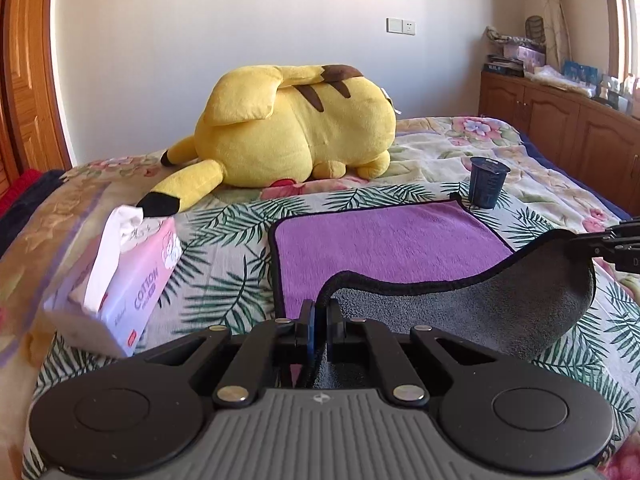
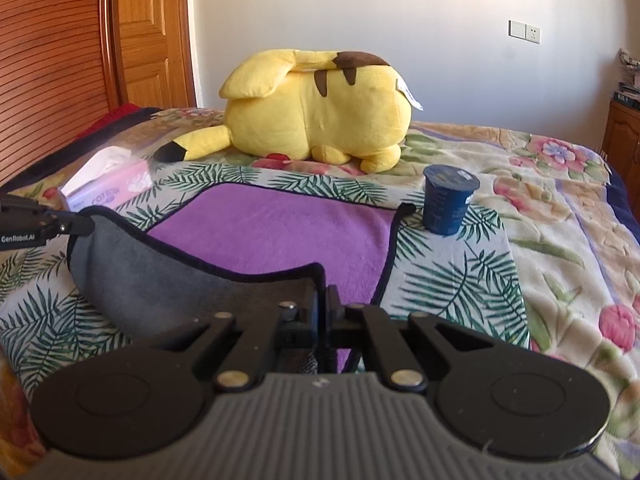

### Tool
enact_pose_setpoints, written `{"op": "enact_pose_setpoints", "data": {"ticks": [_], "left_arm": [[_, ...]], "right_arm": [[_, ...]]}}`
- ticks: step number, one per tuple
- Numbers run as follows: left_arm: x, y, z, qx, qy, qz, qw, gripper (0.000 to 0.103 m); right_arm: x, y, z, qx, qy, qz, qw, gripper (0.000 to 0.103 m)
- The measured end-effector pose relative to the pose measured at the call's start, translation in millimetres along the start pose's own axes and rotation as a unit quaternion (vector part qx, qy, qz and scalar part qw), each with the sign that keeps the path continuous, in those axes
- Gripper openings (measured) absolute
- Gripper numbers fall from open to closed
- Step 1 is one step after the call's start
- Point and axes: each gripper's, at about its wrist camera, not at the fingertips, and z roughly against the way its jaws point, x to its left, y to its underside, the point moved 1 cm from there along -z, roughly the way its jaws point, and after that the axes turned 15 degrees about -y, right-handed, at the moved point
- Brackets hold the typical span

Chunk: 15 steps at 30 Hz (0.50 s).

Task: Fold towel

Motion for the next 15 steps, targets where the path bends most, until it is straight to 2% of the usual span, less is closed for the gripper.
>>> {"op": "enact_pose_setpoints", "data": {"ticks": [13, 15], "left_arm": [[-1, -32, -10, -0.017, 0.006, -0.008, 0.9998, 0.000], [-1, -36, -9, -0.025, -0.002, -0.008, 0.9997, 0.000]], "right_arm": [[-1, -20, -9, -0.002, 0.012, 0.033, 0.999, 0.004], [-2, -26, -9, -0.007, 0.013, 0.037, 0.999, 0.004]]}}
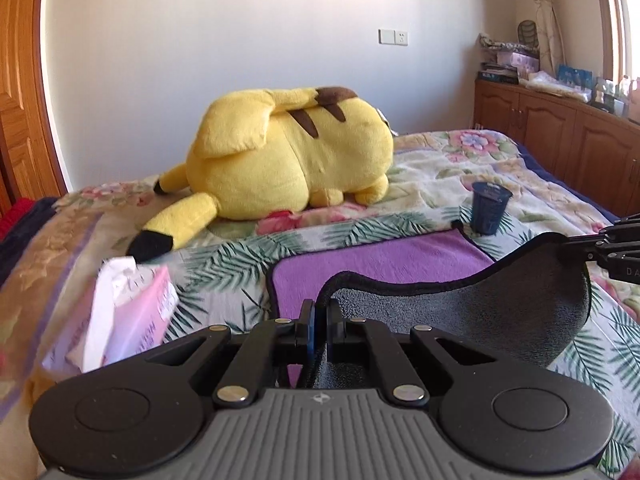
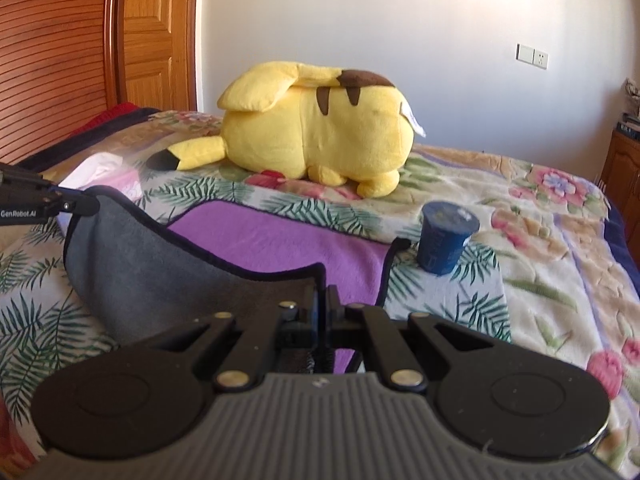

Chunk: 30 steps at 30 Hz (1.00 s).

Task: Fold towel

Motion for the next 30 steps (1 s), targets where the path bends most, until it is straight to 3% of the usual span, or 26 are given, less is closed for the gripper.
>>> {"op": "enact_pose_setpoints", "data": {"ticks": [20, 24, 30], "left_arm": [[0, -59, -17, -0.049, -0.030, 0.000, 0.9983, 0.000], [-2, -62, -25, -0.068, -0.055, -0.008, 0.9962, 0.000], [-8, -64, -40, -0.072, -0.058, -0.021, 0.9955, 0.000]], "right_arm": [[-19, -54, -11, -0.028, 0.030, 0.059, 0.997, 0.004], [-24, -58, -21, -0.031, 0.035, 0.065, 0.997, 0.004], [-28, -62, -35, -0.035, 0.044, 0.076, 0.996, 0.004]]}}
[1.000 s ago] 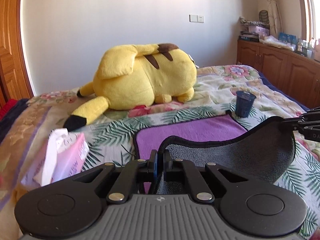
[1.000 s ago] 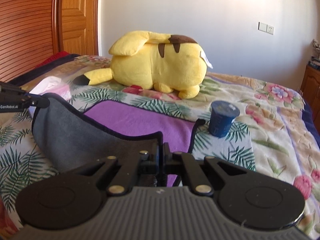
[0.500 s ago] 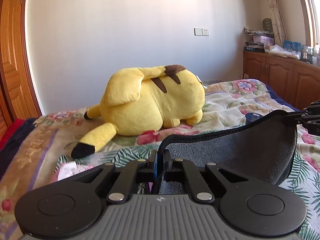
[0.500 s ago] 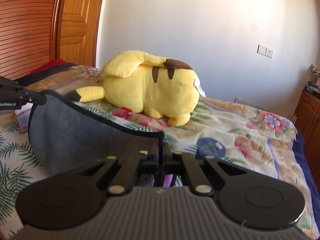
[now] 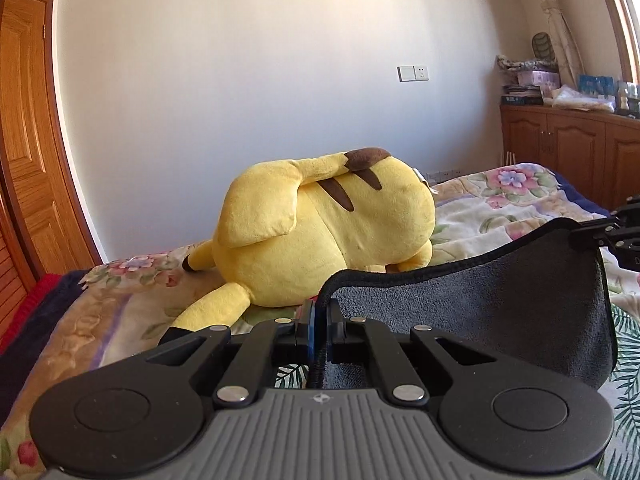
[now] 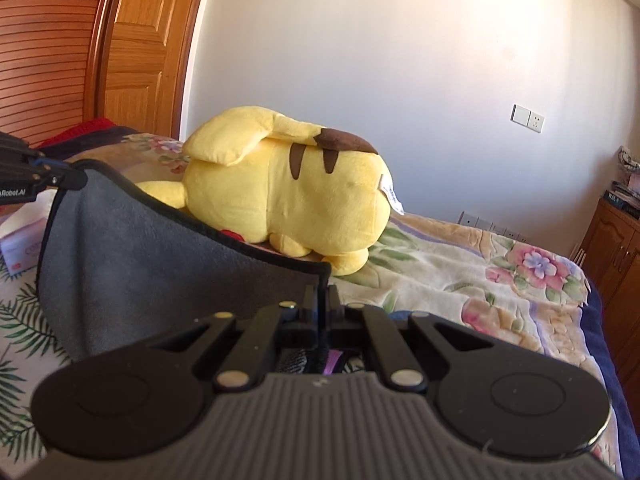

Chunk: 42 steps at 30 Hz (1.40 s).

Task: Fold towel

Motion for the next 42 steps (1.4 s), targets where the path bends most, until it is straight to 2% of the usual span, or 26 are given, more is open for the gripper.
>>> {"op": "enact_pose_setpoints", "data": {"ticks": [6, 14, 21, 28, 29, 30, 33, 36, 42], "left_arm": [[-4, 9, -24, 0.020, 0.000, 0.006, 0.9998, 0.000], [-15, 28, -63, 0.045, -0.001, 0.003, 0.9990, 0.000], [-30, 43, -94, 0.077, -0.001, -0.005, 0.9970, 0.000], [-35, 54, -105, 0.096, 0.000, -0.010, 0.9953, 0.000], [-35, 54, -106, 0.096, 0.000, -0.010, 0.9953, 0.005], [-35, 54, -105, 0.096, 0.000, -0.010, 0.9953, 0.015], [-35, 50, -100, 0.090, 0.001, -0.014, 0.9959, 0.024], [-34, 45, -89, 0.088, 0.006, -0.010, 0.9961, 0.033], [-34, 36, -54, 0.087, 0.020, -0.011, 0.9960, 0.036]], "right_arm": [[-6, 7, -14, -0.008, 0.018, -0.001, 1.000, 0.004], [-15, 28, -45, 0.008, 0.037, -0.003, 0.999, 0.004], [-16, 49, -72, 0.023, 0.039, -0.015, 0.999, 0.004], [-21, 64, -84, 0.034, 0.036, -0.035, 0.998, 0.005], [-21, 66, -84, 0.032, 0.037, -0.037, 0.998, 0.006], [-22, 66, -85, 0.034, 0.038, -0.038, 0.998, 0.015], [-23, 65, -80, 0.030, 0.034, -0.045, 0.998, 0.043], [-20, 61, -70, 0.027, 0.028, -0.044, 0.998, 0.046], [-6, 42, -37, 0.020, 0.006, -0.047, 0.999, 0.046]]}}
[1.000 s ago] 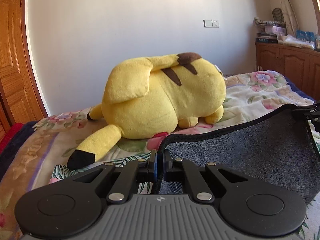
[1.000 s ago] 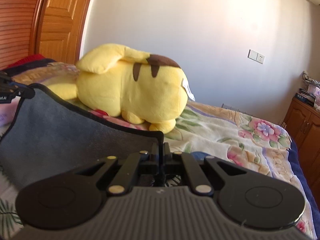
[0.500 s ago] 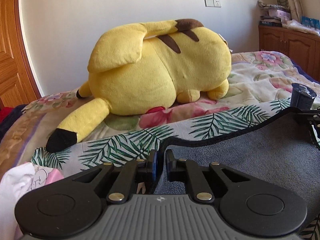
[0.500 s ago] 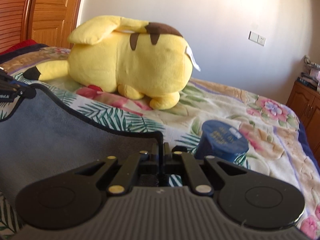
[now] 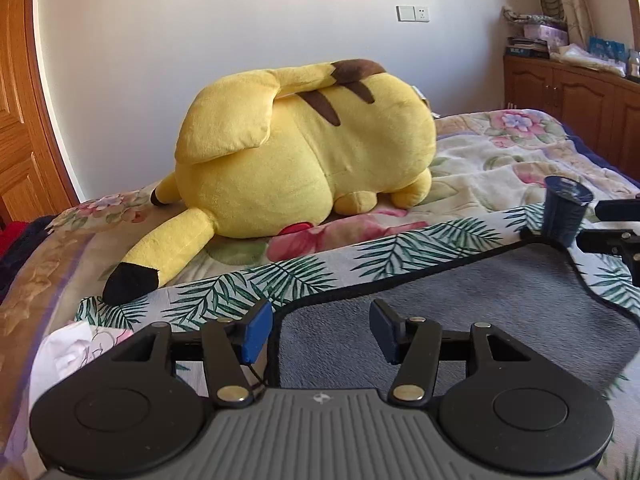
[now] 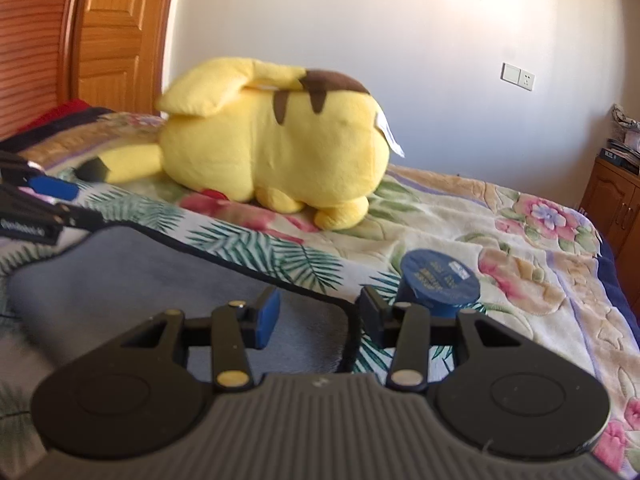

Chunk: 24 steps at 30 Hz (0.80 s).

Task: Fold towel

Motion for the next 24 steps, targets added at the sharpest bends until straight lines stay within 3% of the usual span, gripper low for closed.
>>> {"op": "enact_pose_setpoints", "data": {"ticks": [19, 24], "left_arm": [[8, -11, 119, -0.015, 0.026, -0.007, 0.9995, 0.041], [10, -10, 144, -0.024, 0.026, 0.001, 0.9994, 0.052]], "right_arm": [[50, -24, 103, -0.011, -0.022, -0.011, 1.000, 0.046], [55, -28, 120, -0.016, -0.021, -0.016, 1.000, 0.046]]}}
